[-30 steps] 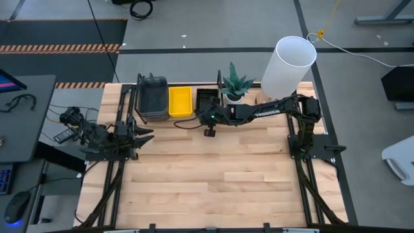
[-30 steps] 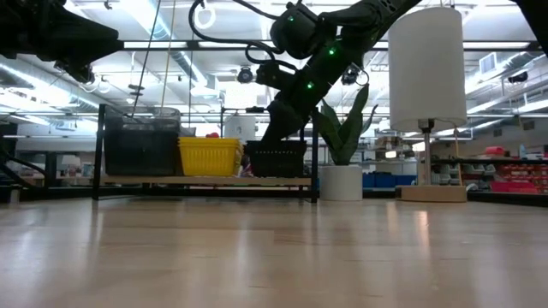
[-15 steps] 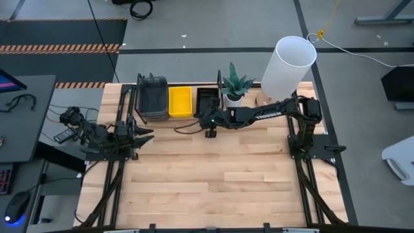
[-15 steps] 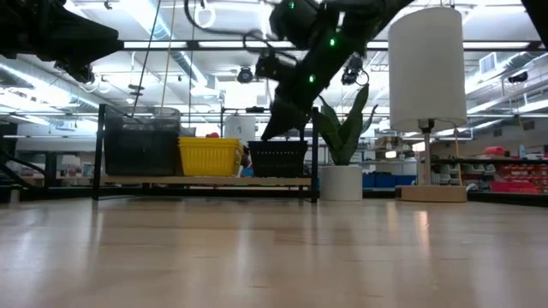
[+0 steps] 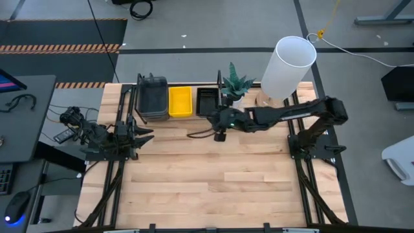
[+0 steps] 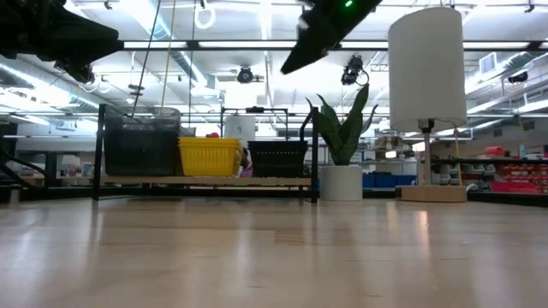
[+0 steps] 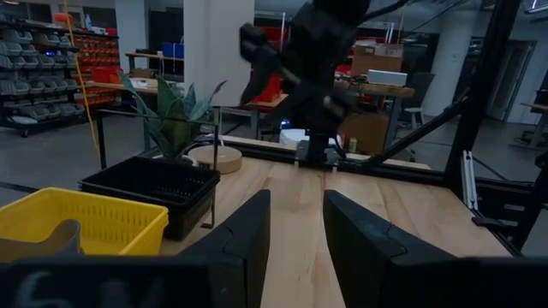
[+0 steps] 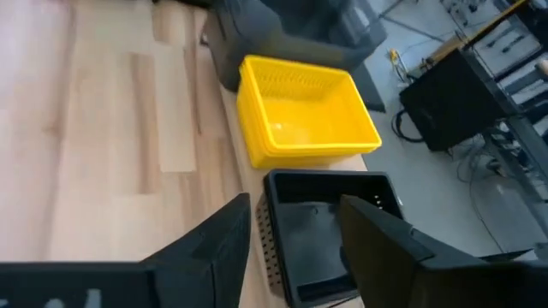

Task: Stack baskets on shelf by color
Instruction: Return to Home Position

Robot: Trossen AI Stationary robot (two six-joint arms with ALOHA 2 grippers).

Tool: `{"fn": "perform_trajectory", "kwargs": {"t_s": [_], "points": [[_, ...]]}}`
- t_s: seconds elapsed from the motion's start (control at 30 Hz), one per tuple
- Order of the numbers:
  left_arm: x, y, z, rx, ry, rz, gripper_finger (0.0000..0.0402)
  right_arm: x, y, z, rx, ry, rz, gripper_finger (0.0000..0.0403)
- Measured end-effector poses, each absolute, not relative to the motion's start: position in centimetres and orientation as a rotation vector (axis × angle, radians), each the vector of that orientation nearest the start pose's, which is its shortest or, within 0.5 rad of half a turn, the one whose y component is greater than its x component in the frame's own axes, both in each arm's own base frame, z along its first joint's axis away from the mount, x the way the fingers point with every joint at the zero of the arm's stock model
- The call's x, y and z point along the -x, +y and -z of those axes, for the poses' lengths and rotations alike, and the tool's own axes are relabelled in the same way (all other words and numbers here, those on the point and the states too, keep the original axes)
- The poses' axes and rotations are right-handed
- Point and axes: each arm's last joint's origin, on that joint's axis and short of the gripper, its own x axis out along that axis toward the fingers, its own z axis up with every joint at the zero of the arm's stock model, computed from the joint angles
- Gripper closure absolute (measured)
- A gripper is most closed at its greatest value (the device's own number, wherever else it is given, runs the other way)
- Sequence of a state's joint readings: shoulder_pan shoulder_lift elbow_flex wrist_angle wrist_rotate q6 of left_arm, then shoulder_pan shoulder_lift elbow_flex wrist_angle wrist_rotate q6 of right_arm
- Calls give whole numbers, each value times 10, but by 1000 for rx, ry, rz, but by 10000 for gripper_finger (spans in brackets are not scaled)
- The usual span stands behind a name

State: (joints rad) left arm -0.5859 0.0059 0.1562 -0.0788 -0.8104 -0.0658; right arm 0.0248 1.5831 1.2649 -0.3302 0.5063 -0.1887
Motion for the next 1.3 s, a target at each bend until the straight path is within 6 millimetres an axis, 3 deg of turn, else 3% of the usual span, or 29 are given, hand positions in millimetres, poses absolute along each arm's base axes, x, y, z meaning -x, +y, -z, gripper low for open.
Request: {"fn": "perform_trajectory", "kwargs": {"t_s": [0.17, 0.63, 0.93, 1.3], "points": [[-76, -25, -207, 112, -62, -222, 285, -321, 1, -296, 326, 597, 396, 220], [-76, -25, -207, 112, -62, -222, 285, -242, 2, -271, 172, 306, 342, 221], [-76, -25, -207, 112, -62, -222, 285, -193, 3, -286, 69, 120, 266, 221], [-76, -25, -207, 112, -62, -222, 285, -142, 6, -284, 31, -61, 209, 221]]}}
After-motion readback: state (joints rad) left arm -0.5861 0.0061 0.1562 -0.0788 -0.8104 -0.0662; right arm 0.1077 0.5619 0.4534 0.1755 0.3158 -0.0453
